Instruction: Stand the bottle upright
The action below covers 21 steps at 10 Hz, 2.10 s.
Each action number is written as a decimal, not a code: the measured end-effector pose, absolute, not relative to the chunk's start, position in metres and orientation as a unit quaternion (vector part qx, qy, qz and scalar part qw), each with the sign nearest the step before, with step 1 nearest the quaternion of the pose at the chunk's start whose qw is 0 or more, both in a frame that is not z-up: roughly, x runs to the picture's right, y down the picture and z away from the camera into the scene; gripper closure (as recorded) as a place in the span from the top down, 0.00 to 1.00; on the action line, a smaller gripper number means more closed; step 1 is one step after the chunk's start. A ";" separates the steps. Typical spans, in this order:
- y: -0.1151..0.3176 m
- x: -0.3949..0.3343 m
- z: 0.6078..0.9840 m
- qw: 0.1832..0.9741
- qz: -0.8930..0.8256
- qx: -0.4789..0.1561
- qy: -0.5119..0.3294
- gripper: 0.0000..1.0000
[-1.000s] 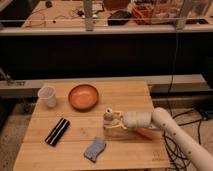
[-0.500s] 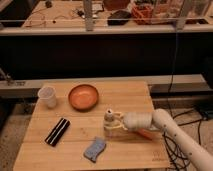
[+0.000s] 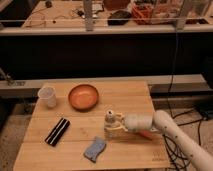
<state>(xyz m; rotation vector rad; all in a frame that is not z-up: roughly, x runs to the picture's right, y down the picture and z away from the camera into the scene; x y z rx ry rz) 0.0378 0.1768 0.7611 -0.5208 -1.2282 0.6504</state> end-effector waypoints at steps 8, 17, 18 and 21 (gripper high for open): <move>0.183 0.042 0.763 0.739 0.305 -0.239 -0.551 0.07; 0.186 0.048 0.764 0.745 0.312 -0.238 -0.540 0.29; 0.186 0.049 0.765 0.745 0.312 -0.238 -0.539 0.31; 0.187 0.049 0.765 0.745 0.312 -0.238 -0.539 0.38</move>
